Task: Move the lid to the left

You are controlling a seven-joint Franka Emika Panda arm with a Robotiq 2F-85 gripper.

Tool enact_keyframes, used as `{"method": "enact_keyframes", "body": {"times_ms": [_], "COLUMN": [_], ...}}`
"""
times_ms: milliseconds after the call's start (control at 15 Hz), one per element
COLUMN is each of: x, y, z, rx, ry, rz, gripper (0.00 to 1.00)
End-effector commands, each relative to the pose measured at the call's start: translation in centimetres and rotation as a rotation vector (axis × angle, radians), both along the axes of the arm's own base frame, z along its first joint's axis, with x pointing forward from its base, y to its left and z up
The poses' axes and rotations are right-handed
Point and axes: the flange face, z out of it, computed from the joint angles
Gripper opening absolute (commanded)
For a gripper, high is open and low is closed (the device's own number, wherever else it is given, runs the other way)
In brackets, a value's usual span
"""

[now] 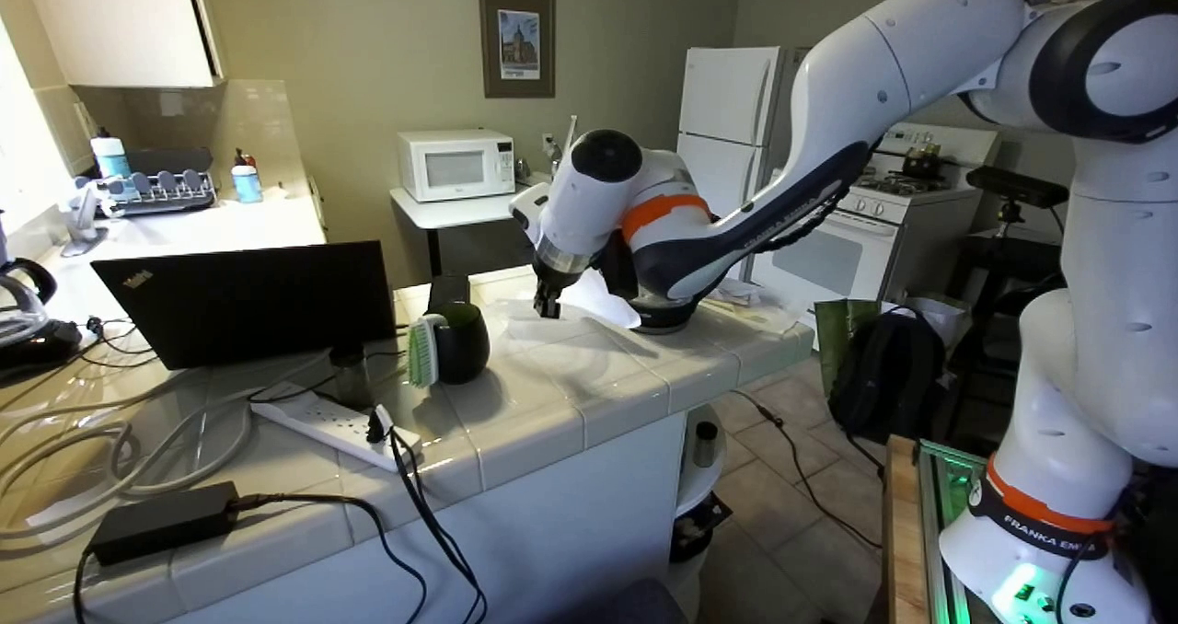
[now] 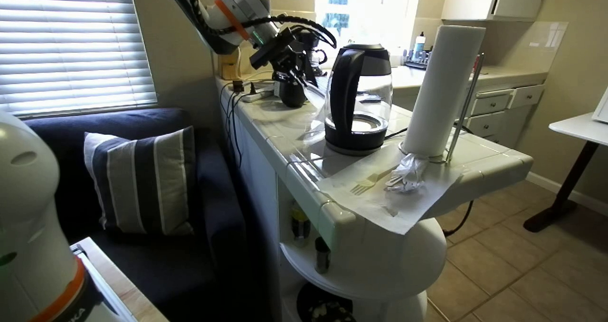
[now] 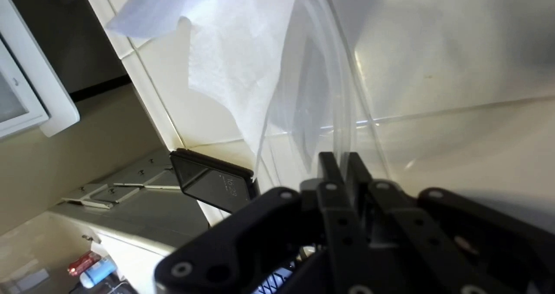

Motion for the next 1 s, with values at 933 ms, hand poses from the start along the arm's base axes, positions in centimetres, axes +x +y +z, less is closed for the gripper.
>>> {"method": "enact_keyframes", "body": {"times_ms": [933], "x": [-6.6], "y": [-0.7], "z": [7.4], "rx": [0.057], "ry": [-0.043], "rz": [-0.044], "gripper": [0.02]}}
